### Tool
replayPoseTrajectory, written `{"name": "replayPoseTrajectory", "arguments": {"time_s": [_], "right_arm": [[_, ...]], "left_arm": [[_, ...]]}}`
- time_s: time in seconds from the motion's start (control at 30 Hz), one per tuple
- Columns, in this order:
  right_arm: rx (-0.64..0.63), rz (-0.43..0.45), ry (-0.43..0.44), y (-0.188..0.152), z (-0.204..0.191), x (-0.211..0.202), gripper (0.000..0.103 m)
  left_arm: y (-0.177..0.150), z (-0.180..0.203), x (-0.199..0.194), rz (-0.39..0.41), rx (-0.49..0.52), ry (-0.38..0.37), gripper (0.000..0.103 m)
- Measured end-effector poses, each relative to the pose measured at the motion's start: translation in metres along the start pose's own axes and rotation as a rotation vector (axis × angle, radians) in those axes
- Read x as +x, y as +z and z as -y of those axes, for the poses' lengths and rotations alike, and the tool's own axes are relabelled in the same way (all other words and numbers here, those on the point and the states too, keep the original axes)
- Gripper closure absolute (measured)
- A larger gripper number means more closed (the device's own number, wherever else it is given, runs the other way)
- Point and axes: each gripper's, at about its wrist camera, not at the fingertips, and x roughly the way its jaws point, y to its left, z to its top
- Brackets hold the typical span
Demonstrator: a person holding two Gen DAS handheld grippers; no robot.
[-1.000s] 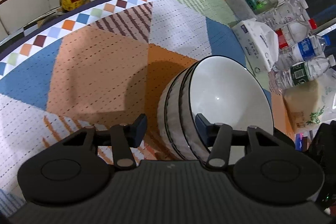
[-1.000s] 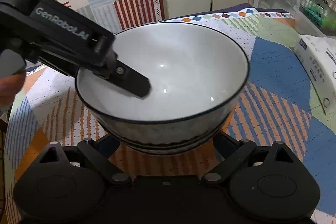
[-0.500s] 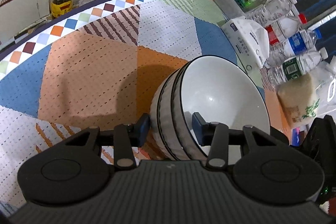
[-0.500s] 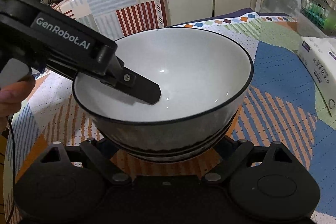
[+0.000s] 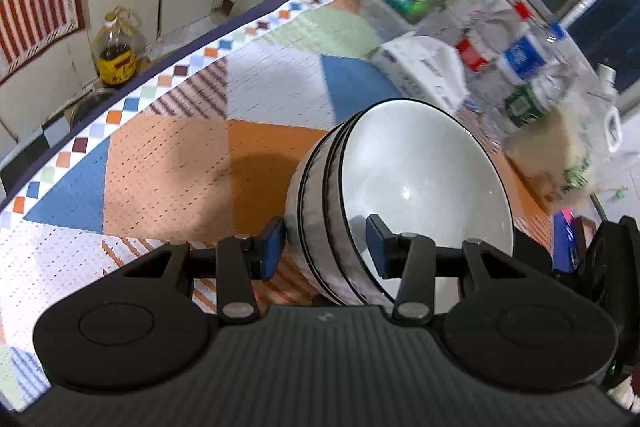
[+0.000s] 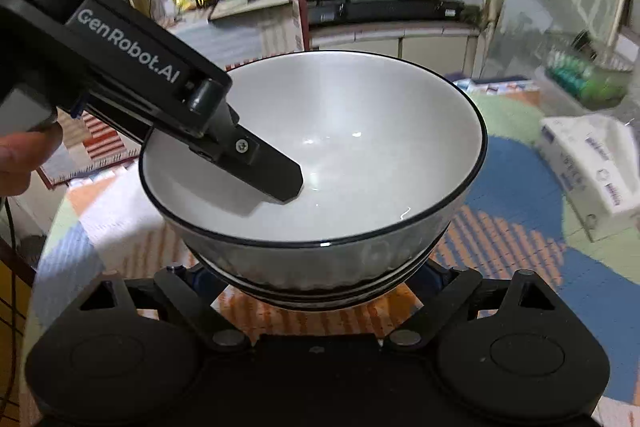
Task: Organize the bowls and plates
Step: 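Carry the bowl stack with the right gripper over the sun plate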
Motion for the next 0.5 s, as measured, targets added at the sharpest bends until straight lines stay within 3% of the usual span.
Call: {"name": "replayPoseTrajectory", "arguments": {"time_s": [0.27,0.5], "right_arm": [[-0.02,0.04,-0.013,-0.011,-0.002,-0.061,0.01],[-0.028,0.026,-0.044,-0.039,0.003,-0.102,0.012]], "left_arm": [[-0.023,0.044,-0.028,-0.021,0.008,-0.033,0.061],[-0.055,0.082,-0.029,-0.051,0.036,-0.041,0.061]]}}
